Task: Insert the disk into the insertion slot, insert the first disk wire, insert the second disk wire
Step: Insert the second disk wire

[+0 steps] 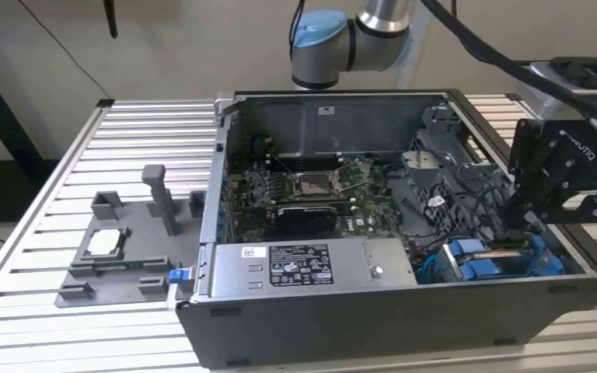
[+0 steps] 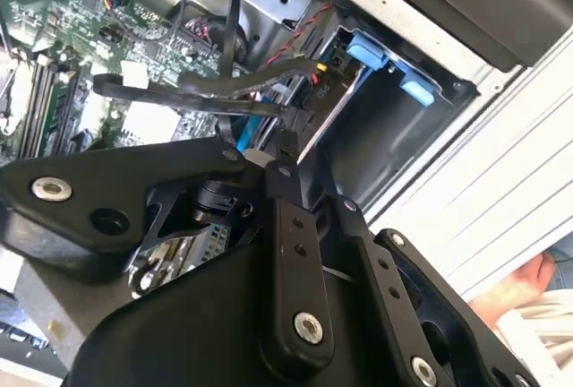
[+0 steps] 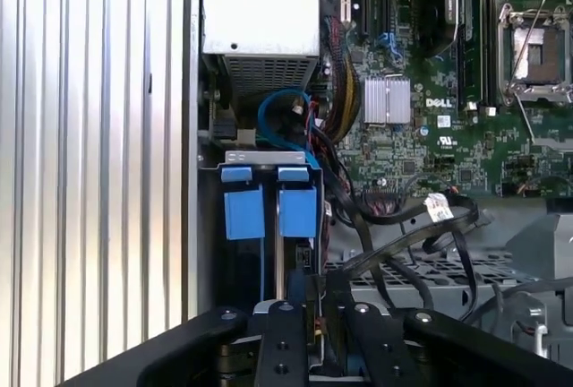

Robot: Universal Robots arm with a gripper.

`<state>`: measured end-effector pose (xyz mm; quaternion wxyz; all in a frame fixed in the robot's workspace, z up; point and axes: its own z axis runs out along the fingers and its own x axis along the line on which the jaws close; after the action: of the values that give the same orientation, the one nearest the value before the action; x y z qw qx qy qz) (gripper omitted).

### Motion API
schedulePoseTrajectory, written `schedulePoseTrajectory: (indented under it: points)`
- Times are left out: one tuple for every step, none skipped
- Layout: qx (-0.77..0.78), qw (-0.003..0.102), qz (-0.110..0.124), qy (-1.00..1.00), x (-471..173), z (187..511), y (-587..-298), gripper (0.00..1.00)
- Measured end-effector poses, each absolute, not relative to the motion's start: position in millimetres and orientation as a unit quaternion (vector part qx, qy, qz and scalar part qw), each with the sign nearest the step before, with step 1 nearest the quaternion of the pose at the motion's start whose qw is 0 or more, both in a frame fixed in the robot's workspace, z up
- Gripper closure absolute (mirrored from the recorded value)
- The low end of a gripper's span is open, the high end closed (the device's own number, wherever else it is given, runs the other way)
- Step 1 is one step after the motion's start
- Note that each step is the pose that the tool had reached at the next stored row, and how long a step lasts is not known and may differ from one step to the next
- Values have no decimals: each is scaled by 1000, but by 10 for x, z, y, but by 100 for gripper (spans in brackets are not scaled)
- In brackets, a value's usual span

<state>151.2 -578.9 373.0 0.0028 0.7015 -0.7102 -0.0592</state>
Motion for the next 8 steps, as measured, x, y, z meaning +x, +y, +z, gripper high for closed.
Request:
schedulePoseTrajectory:
  points:
    - [702,3,-59,-710,1512,3762,-5790,76]
    - [701,3,-59,-710,1512,3796,-5790,76]
    - [701,3,-59,-710,1512,3825,-5790,76]
    - [702,3,-59,-710,1512,3851,-5789,76]
    - [701,3,-59,-710,1512,3877,-5790,76]
    - [702,3,-59,-710,1512,3901,-5790,76]
    - [701,3,-59,-710,1512,3926,-5790,76]
    - [701,3,-59,-710,1512,3950,-5789,76]
